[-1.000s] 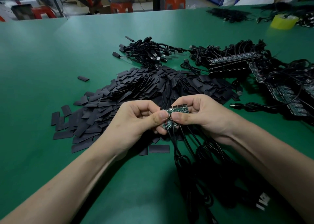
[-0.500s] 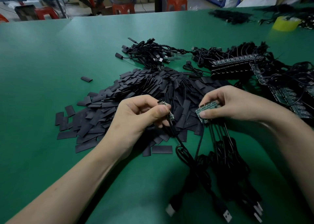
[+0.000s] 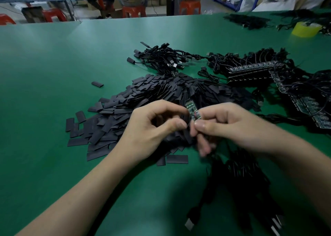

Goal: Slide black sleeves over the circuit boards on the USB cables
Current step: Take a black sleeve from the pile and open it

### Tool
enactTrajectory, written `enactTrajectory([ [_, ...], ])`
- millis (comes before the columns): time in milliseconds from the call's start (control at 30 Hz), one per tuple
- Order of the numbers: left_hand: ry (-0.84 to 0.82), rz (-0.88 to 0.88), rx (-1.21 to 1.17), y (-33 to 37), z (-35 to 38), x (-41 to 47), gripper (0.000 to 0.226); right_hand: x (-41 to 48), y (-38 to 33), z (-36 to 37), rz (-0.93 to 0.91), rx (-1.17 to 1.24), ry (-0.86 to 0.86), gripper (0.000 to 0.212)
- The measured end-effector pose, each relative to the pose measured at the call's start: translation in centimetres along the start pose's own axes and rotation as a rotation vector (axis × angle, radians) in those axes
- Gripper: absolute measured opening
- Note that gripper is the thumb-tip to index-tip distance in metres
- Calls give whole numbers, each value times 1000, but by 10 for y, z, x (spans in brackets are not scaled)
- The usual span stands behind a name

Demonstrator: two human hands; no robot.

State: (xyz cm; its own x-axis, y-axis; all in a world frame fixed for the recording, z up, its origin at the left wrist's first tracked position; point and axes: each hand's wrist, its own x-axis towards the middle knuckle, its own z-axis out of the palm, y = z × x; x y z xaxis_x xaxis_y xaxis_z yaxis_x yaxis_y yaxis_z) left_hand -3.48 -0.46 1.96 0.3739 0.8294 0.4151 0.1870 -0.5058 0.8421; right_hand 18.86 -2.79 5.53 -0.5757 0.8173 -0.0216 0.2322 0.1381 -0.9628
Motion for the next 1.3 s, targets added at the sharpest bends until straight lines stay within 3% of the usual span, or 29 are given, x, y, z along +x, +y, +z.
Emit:
enactTrajectory([
  [100, -227, 159, 463, -8, -15, 2, 20, -11, -13, -30, 27, 126, 44, 22],
  [167, -340, 194, 608, -8, -20, 3, 22, -19, -27, -54, 64, 139, 58, 26],
  [267, -403, 212, 653, -7, -23, 5, 25, -21, -40, -74, 107, -73, 88, 36],
  [400, -401, 228, 666, -4, -24, 6, 18, -1, -29, -49, 157, -346, 112, 31],
  [633, -381, 273, 714, -1, -20, 5, 21, 21, 9, -12, 162, -475, 222, 37],
  [767, -395, 275, 705, -3, -19, 3, 24, 19, 15, -7, 107, -500, 298, 26],
  [967, -251, 404, 799, -6, -15, 3, 21, 13, 17, 0, 56, -485, 290, 17],
  [1133, -10, 140, 454, -6, -7, 0, 12, 12, 17, 2, 19, -409, 288, 13],
  [1300, 58, 40, 274, -3, 6, -3, 8, 16, 17, 5, 9, -293, 294, 35],
])
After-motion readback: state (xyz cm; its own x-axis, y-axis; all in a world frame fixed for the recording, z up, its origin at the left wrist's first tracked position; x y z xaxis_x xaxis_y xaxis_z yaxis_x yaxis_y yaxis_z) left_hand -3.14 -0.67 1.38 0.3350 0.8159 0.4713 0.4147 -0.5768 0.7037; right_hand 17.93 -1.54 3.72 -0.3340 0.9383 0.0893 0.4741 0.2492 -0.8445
